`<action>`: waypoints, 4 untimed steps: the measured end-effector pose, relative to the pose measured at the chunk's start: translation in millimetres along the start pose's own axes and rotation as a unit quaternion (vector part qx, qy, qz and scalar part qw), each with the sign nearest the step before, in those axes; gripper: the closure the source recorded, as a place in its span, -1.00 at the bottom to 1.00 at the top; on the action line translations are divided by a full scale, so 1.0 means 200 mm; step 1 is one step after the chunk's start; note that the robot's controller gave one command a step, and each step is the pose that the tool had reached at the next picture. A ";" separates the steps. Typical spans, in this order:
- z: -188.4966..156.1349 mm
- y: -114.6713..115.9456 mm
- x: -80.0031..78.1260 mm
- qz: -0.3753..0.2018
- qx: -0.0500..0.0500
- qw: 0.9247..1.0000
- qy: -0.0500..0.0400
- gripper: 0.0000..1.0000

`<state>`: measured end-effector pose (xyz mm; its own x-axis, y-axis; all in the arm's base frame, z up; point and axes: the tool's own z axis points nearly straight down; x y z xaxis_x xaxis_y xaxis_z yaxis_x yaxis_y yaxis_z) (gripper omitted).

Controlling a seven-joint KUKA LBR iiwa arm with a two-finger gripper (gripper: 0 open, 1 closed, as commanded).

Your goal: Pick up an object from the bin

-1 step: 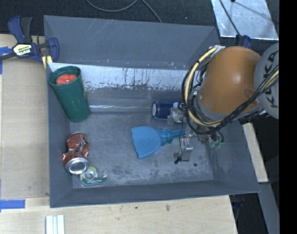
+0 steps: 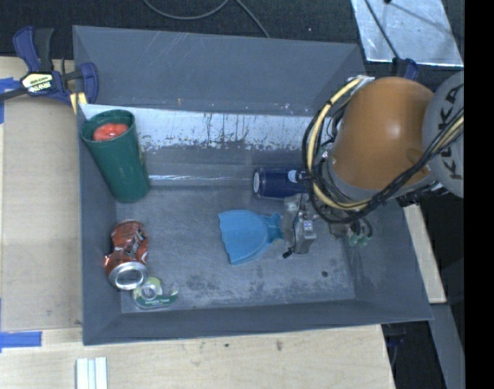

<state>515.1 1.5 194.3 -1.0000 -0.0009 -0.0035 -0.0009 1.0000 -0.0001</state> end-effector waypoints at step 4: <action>0.38 0.10 -0.16 -0.034 0.001 0.999 -0.004 1.00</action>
Offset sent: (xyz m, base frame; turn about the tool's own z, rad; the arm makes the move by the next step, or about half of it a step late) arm 0.0442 0.0346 -0.0505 -0.0773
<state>548.0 21.5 118.4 -0.9975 -0.0695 -0.0115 -0.0695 0.9976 -0.0020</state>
